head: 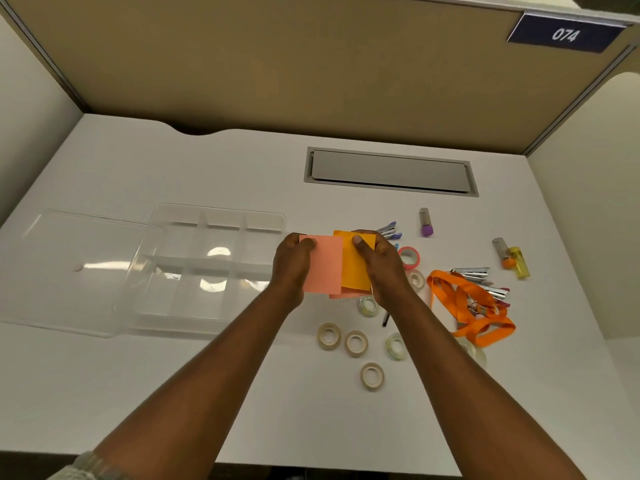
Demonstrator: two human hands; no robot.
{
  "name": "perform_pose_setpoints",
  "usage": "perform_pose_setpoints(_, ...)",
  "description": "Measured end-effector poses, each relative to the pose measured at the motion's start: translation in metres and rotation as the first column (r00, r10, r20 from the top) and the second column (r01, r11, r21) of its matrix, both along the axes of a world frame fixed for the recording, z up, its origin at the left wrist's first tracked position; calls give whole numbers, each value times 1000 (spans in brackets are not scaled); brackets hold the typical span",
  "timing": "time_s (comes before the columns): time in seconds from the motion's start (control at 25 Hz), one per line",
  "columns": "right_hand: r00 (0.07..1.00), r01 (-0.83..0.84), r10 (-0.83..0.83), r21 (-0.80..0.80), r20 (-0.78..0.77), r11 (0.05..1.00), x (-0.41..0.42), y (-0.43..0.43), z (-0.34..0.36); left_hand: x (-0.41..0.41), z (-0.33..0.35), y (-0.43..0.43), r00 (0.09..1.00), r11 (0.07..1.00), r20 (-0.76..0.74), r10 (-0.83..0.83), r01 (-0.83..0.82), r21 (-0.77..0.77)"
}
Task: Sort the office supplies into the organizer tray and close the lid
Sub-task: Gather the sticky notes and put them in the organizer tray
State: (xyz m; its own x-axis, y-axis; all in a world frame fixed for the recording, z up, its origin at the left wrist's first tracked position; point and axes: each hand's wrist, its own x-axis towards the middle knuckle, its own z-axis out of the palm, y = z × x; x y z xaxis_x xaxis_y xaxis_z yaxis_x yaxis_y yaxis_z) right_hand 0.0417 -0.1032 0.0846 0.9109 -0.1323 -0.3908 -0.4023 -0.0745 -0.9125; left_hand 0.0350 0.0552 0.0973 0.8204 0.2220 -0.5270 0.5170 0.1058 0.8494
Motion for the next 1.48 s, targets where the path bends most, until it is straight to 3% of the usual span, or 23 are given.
perform_pose_setpoints(0.2, 1000, -14, 14, -8, -3, 1000, -2, 4, 3, 3, 9, -2, 990, 978, -138, 28, -56, -200)
perform_pose_setpoints(0.28, 995, 7, -4, 24, -98, 1000, -2, 8, 5, 1, 8, -6, 993, 984, -119, 23, -44, -173)
perform_pose_setpoints(0.4, 973, 79, -31, 203, -231, 976, -3, 12, 6, -4, 3, -14, 994, 993, -80, 75, -82, -87)
perform_pose_setpoints(0.48, 970, 47, 13, 238, -242, 970, -6, 15, 4, -5, 0, -18, 991, 993, -66, 115, -117, -28)
perform_pose_setpoints(0.64, 982, -144, 139, -33, -131, 989, -9, 21, 2, -7, -3, -23, 997, 997, -65, 52, -48, 62)
perform_pose_setpoints(0.76, 991, -134, 134, -24, -4, 991, -13, 23, -8, -14, -11, -18, 994, 964, 43, -100, 86, 250)
perform_pose_setpoints(0.88, 965, -154, 177, -129, 192, 980, -24, 27, -23, -27, -25, -8, 924, 837, 262, -277, 98, 539)
perform_pose_setpoints(1.0, 903, -110, 236, -340, 358, 934, -39, 32, -40, -44, -45, -5, 853, 710, 330, -404, 65, 701)
perform_pose_setpoints(1.08, 898, -91, 240, -377, 369, 922, -47, 34, -53, -53, -58, -5, 865, 689, 299, -404, 73, 721)
perform_pose_setpoints(1.24, 931, -163, 289, -454, 222, 876, -57, 35, -74, -62, -77, -7, 894, 591, 113, -434, 188, 785)
perform_pose_setpoints(1.48, 934, -148, 284, -485, 219, 862, -53, 32, -76, -56, -69, -4, 921, 635, 125, -370, 152, 758)
